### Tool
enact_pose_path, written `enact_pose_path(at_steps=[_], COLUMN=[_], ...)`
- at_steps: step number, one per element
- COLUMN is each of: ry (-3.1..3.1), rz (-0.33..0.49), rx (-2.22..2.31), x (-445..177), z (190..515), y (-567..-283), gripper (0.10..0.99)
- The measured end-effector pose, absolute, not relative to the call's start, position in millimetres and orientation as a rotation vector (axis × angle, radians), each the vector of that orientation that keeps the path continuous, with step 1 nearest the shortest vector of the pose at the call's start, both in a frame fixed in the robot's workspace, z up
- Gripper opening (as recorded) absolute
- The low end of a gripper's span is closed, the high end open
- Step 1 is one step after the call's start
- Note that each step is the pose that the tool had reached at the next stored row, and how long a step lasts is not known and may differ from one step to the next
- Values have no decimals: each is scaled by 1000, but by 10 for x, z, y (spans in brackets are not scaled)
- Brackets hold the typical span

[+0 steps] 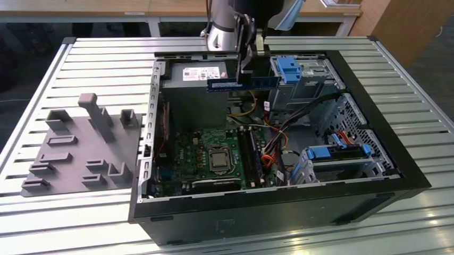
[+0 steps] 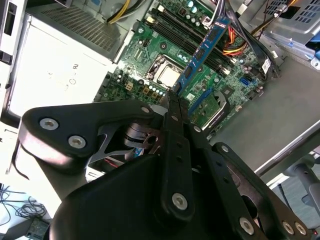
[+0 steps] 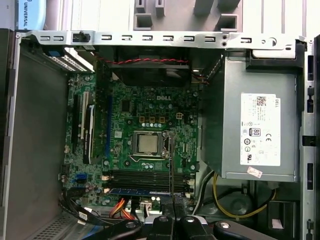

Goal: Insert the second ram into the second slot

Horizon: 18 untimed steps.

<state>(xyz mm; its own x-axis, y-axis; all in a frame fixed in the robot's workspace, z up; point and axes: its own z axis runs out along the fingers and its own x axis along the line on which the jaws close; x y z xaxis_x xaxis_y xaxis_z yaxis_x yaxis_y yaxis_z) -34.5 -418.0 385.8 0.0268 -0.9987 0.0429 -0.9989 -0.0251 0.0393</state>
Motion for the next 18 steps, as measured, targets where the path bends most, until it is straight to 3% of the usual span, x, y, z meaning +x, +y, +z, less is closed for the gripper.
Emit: enact_pose_path(at_steps=[18], ry=[-2397], rz=[10], rx=[1920], x=[-345], z=[3825], y=[-4186], gripper=[114])
